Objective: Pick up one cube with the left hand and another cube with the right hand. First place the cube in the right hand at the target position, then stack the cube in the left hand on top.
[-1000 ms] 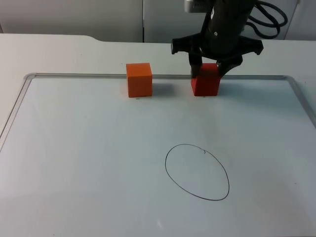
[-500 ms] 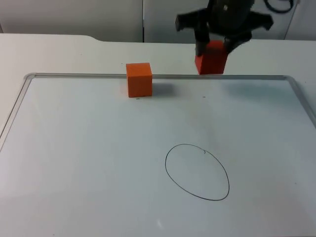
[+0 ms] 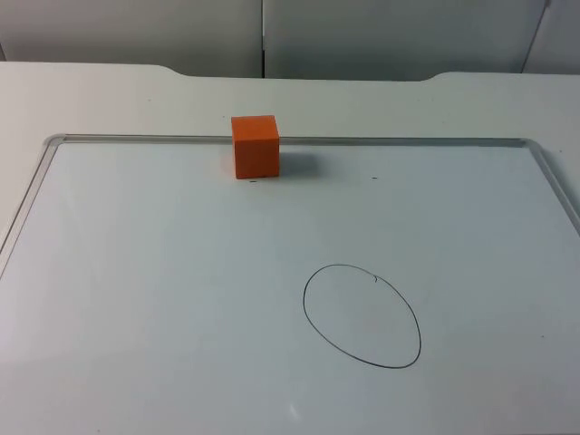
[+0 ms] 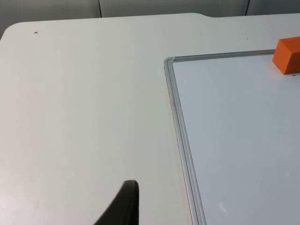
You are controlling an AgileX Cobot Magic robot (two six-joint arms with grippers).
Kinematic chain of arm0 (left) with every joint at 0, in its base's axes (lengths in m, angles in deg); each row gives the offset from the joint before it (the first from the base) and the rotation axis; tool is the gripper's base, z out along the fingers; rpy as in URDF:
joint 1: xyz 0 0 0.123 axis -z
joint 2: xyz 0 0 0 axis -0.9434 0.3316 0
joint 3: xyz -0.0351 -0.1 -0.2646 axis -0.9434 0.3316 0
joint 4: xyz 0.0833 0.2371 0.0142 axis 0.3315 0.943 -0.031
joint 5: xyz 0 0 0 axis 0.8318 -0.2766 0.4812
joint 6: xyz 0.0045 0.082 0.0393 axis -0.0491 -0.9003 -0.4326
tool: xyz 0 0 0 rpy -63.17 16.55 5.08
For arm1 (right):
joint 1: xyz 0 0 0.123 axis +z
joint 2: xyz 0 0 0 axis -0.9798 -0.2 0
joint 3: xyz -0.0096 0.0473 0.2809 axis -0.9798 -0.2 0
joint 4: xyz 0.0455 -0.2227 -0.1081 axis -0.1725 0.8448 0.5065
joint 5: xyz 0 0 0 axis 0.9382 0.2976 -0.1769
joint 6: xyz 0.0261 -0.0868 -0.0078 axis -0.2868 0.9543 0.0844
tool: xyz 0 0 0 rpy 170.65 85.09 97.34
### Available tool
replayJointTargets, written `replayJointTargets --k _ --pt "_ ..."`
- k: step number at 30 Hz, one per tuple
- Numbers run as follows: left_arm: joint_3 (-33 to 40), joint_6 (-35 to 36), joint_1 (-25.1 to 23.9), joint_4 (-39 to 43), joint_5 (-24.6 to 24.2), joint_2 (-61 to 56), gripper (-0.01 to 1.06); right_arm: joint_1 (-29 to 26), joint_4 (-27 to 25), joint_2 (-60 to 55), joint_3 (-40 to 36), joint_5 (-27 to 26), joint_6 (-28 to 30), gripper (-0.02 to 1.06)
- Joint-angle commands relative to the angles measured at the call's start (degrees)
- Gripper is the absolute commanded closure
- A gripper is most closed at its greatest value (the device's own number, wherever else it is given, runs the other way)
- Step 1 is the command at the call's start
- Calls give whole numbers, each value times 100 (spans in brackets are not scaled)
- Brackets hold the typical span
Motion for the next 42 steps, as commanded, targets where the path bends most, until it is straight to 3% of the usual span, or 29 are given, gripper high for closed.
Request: replayJointTargets --k 1,5,11,14,19,27,35,42 --pt "42 0 -20 8 41 -28 6 -8 -121 502 44 41 68 105" --pt "42 0 -20 8 41 -28 6 -8 -136 1300 -328 -55 29 105" --pt "42 0 -20 8 41 -28 6 -8 426 2707 -2004 -165 -96 105" --pt "42 0 -20 8 41 -28 6 -8 458 3449 -2974 -273 -136 105" --pt "42 0 -20 8 41 -28 6 -8 393 4457 -3956 -297 -139 105" --pt "42 0 -20 8 41 -28 6 -8 -171 5718 -4719 -383 38 105" --pt "42 0 -20 8 41 -28 6 -8 -338 6416 -5480 -422 206 105" --pt "42 0 -20 8 41 -28 6 18 -966 6485 -5741 -559 902 105"
